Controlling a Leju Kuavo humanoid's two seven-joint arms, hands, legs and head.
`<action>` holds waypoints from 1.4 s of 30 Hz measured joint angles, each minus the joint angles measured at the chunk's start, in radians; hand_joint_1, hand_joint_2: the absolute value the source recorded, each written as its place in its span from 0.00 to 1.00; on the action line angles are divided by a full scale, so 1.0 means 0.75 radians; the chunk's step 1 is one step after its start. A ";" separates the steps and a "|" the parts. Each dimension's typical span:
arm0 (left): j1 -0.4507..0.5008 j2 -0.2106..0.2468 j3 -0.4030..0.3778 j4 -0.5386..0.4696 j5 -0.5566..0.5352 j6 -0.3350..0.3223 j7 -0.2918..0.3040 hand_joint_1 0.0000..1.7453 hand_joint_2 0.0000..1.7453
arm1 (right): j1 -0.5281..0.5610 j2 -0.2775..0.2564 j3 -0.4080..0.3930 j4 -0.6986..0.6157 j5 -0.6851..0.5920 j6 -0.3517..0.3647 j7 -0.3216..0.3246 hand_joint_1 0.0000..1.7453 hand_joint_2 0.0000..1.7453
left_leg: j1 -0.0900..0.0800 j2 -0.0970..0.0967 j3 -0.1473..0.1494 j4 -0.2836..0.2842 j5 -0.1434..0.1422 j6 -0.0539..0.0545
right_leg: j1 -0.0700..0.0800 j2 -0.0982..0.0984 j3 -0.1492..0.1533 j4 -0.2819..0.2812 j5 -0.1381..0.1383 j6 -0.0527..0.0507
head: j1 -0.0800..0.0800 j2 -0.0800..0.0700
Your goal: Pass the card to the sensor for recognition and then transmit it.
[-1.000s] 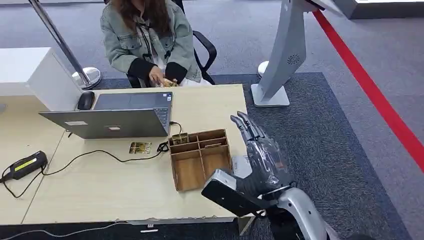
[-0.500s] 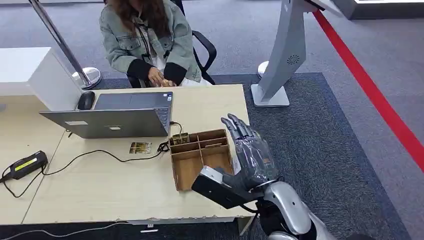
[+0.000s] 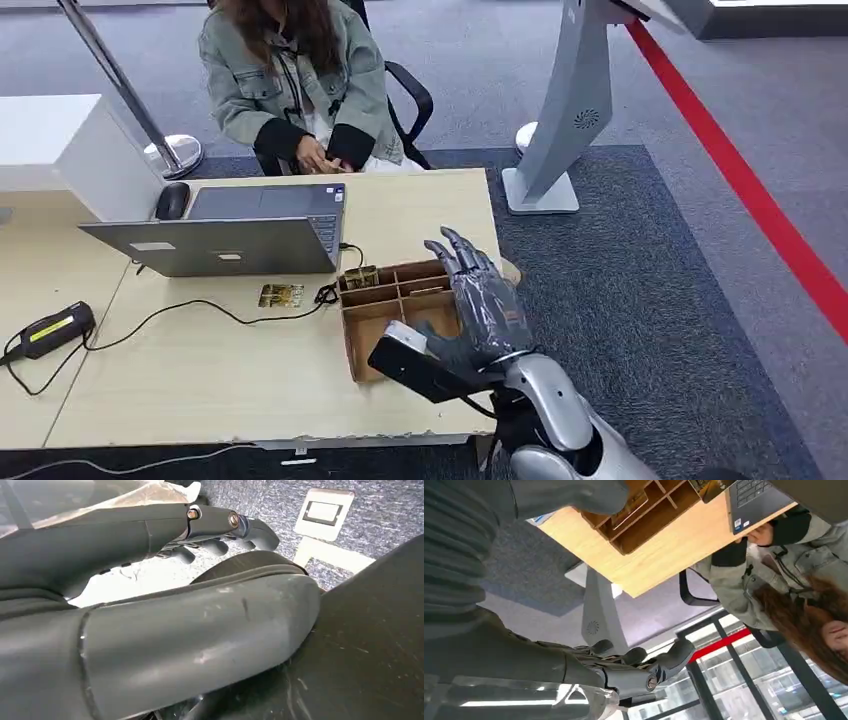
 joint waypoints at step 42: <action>0.000 -0.019 0.000 0.000 -0.038 0.012 0.001 0.00 0.00 | -0.076 0.103 0.033 0.379 0.139 -0.077 -0.020 0.27 1.00 | 0.000 0.000 0.000 0.000 0.000 0.000 | 0.000 0.000 0.000 0.000 0.000 0.000 | 0.000 0.000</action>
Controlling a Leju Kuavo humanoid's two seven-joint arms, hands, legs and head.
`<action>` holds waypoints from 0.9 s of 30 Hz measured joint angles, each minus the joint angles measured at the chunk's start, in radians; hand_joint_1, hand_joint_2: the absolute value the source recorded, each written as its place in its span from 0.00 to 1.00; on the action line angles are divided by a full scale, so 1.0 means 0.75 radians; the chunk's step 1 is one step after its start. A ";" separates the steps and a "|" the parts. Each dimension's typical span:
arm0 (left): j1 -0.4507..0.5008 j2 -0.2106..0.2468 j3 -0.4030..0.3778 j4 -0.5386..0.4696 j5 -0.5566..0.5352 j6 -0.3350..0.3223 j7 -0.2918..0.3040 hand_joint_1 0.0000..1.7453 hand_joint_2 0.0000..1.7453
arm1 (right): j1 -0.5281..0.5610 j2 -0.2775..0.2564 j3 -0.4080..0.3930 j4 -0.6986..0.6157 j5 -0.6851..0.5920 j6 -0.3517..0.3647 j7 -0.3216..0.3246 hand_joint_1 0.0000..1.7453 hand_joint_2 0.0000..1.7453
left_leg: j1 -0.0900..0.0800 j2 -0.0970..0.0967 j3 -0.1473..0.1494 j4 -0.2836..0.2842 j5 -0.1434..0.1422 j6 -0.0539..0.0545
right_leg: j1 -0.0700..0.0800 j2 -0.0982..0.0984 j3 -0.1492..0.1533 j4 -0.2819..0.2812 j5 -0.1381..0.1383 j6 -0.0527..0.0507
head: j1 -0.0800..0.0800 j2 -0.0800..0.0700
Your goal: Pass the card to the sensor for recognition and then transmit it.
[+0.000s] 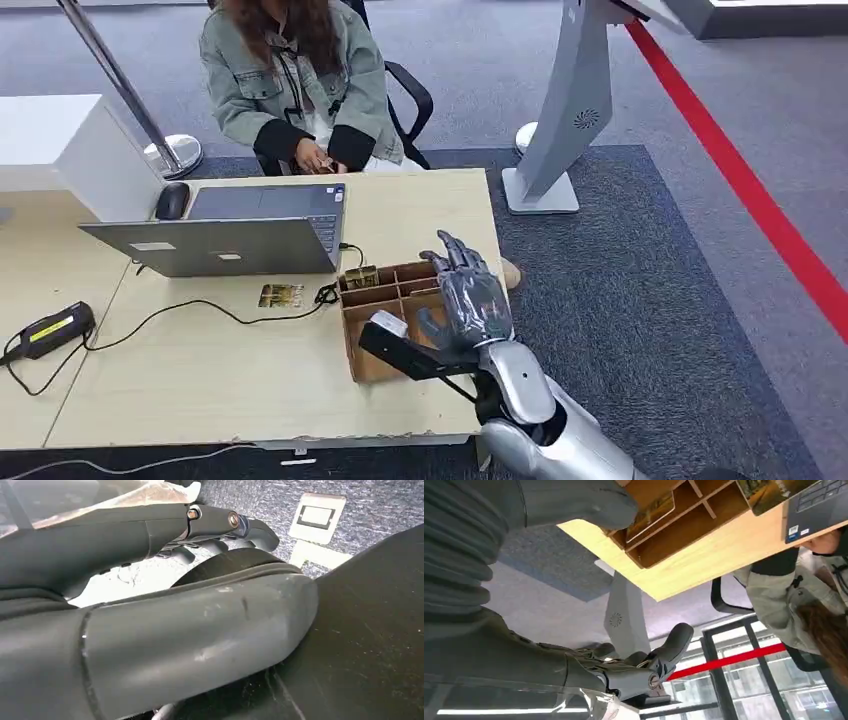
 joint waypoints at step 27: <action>-0.001 0.000 0.000 0.000 -0.008 0.002 0.000 0.00 0.00 | 0.002 0.033 0.000 0.083 0.008 -0.013 -0.001 0.28 1.00 | 0.000 0.000 0.000 0.000 0.000 0.000 | 0.000 0.000 0.000 0.000 0.000 0.000 | 0.000 0.000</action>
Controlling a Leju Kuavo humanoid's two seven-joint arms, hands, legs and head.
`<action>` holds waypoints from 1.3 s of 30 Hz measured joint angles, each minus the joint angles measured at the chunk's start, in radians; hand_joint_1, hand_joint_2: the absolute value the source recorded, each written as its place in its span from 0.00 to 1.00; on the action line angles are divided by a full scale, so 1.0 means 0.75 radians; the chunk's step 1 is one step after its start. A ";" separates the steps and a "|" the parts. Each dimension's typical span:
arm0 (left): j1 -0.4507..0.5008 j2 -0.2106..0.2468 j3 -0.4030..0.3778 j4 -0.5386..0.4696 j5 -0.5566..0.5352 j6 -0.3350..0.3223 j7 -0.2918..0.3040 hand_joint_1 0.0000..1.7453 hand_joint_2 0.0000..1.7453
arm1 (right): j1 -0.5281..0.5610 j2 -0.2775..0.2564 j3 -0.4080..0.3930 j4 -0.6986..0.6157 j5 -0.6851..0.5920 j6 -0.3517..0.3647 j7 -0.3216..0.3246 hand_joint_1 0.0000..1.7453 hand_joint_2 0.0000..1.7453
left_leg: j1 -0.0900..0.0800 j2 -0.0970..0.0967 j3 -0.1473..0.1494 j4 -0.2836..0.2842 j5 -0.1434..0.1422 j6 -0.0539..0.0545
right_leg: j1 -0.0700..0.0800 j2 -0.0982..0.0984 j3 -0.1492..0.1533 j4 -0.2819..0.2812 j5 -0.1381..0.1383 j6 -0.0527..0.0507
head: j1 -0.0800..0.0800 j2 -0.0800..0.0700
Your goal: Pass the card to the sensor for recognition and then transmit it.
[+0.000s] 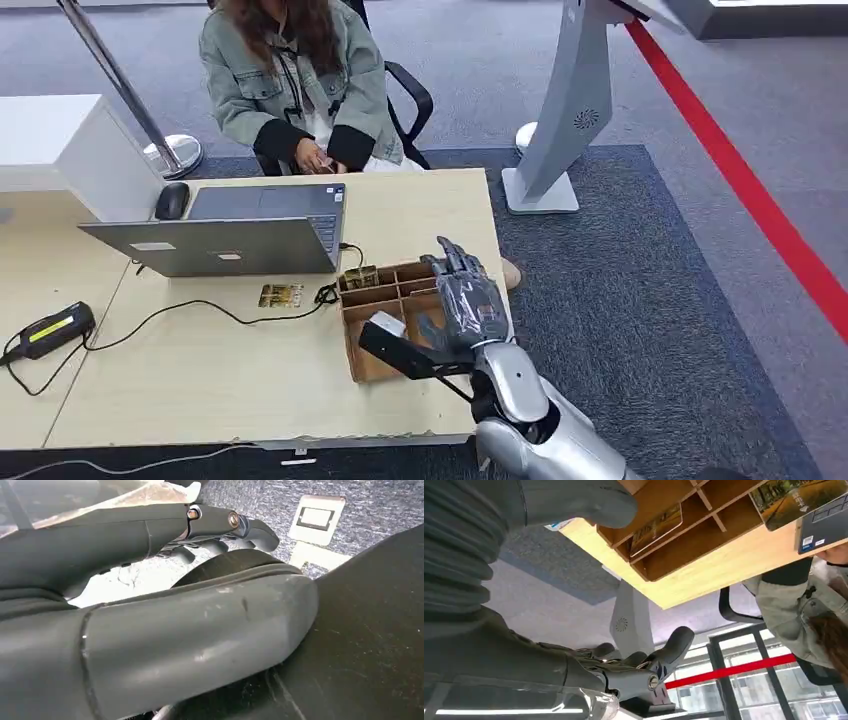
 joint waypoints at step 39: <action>-0.005 -0.014 0.000 0.000 -0.022 0.014 0.000 0.00 0.00 | -0.040 0.065 0.003 0.202 -0.007 -0.025 -0.001 0.29 1.00 | 0.000 0.000 0.000 0.000 0.000 0.000 | 0.000 0.000 0.000 0.000 0.000 0.000 | 0.000 0.000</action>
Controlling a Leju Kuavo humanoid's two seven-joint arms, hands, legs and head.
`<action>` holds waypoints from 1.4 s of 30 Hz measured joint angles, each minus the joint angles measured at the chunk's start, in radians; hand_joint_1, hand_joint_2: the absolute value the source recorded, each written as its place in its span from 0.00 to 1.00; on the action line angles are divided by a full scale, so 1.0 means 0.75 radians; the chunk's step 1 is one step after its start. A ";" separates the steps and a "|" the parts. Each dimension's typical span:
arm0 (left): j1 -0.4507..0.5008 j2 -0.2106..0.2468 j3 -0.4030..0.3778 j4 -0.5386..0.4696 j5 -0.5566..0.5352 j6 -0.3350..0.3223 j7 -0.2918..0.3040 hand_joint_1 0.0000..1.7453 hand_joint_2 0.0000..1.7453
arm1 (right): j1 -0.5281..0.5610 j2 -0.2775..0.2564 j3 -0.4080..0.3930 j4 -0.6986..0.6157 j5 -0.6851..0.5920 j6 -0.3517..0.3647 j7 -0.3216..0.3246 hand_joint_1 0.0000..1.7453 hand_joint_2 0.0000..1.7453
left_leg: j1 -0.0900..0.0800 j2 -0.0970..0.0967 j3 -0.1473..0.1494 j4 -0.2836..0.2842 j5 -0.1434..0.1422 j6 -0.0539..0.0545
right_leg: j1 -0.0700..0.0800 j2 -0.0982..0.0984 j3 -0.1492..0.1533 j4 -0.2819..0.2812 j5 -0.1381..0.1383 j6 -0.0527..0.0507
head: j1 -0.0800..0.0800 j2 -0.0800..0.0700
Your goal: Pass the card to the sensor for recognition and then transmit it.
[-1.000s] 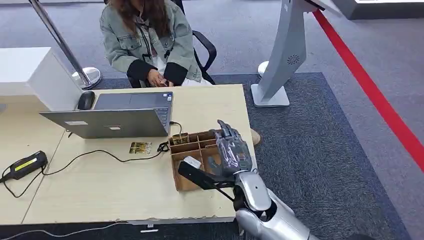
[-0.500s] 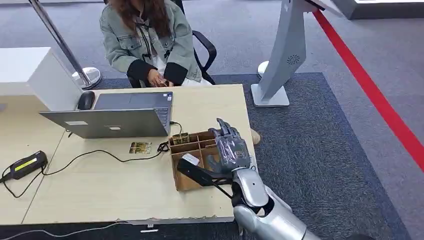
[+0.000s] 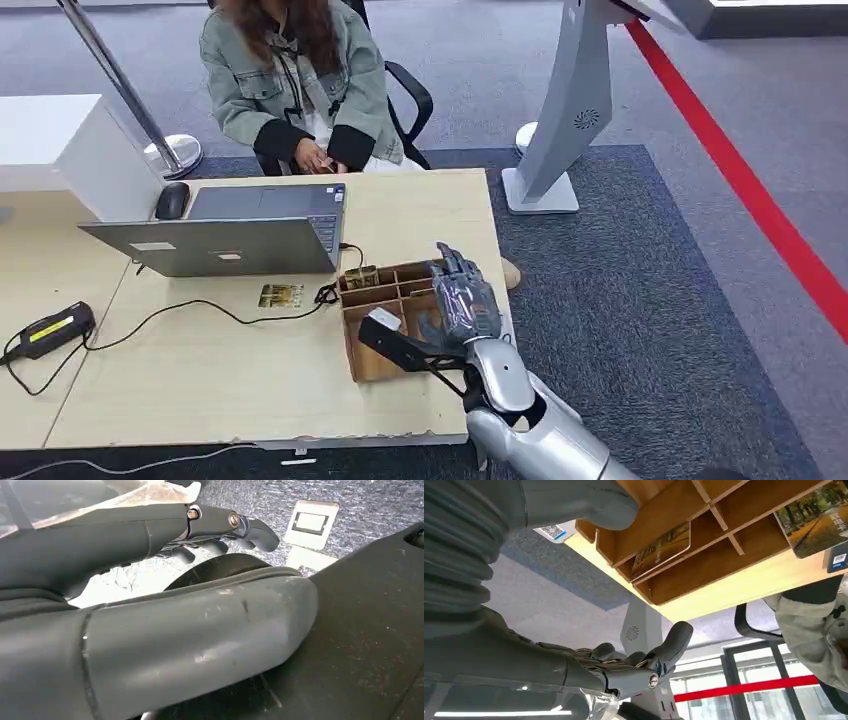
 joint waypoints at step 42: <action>0.004 -0.009 -0.001 0.000 -0.025 0.013 0.000 0.00 0.00 | -0.041 0.046 0.012 0.181 0.103 -0.065 -0.029 0.34 1.00 | 0.000 0.000 0.000 0.000 0.000 0.000 | 0.000 0.000 0.000 0.000 0.000 0.000 | 0.000 0.000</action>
